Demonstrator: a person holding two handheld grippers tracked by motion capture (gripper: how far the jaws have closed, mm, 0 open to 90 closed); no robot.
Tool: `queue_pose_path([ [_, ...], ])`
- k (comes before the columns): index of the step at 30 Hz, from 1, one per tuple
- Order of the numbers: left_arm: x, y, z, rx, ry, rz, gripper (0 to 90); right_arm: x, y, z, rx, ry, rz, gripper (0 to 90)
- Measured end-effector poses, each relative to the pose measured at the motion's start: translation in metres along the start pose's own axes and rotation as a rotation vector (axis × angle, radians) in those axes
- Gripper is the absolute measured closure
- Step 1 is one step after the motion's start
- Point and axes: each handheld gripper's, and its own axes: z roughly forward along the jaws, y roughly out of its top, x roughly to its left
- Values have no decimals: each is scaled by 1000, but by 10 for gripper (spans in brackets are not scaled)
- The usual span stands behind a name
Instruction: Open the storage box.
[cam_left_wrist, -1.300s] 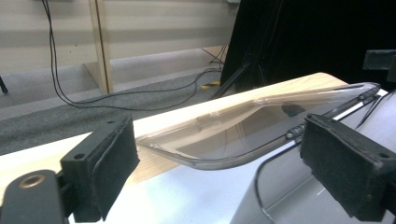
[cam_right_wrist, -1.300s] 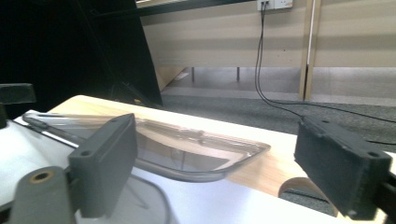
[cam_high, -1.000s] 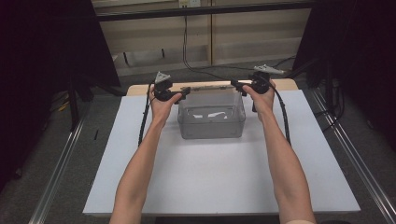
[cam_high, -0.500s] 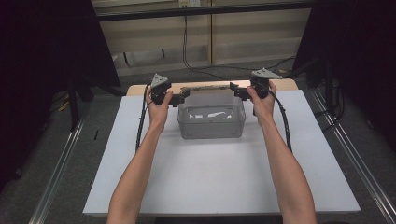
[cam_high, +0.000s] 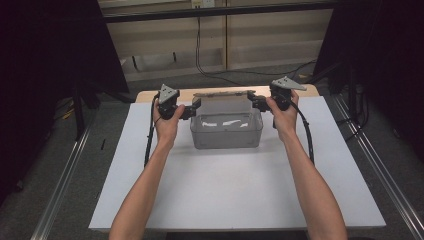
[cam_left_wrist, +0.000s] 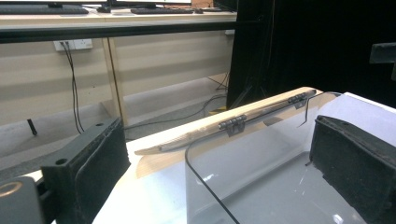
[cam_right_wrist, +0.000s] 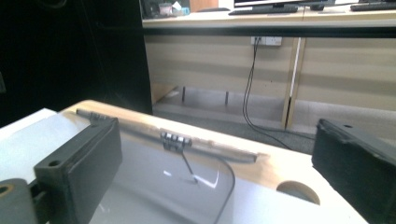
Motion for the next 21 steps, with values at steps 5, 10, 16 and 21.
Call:
queue_pose_path([
  [5,-5,4,-11,-26,1,1,40,1,-3,-9,-7,-18,9,3],
  [10,-6,5,-22,-49,15,-18,39,3,-3,-17,-12,-15,12,0],
  [16,-8,3,-35,-51,37,-20,39,11,0,-26,-29,-17,-22,0],
  [21,-10,3,-47,-69,36,-16,39,18,0,-32,-37,-18,-41,0],
])
